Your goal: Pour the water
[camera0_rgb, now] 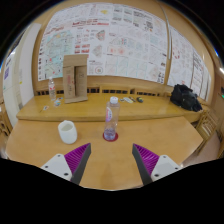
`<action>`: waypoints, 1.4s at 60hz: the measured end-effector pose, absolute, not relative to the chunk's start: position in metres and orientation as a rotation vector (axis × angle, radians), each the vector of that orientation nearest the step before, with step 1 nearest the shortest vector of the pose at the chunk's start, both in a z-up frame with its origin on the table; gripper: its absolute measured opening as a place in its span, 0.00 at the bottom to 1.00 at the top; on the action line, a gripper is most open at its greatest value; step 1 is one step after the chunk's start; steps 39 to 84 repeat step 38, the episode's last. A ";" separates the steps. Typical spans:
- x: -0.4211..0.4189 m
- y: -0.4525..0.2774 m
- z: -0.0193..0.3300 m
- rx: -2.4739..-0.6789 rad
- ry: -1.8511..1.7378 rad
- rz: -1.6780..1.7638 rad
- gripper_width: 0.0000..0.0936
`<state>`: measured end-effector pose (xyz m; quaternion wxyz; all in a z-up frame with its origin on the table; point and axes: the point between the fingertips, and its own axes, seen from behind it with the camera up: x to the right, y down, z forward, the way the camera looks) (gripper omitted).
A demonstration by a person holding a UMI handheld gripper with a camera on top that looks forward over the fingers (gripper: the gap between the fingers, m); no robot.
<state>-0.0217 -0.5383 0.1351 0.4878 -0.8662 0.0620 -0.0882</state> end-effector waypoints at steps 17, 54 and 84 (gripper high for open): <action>-0.054 -0.667 0.169 -2.116 0.155 -0.235 0.90; -0.052 -0.712 0.189 -2.078 0.114 -0.269 0.91; -0.052 -0.712 0.189 -2.078 0.114 -0.269 0.91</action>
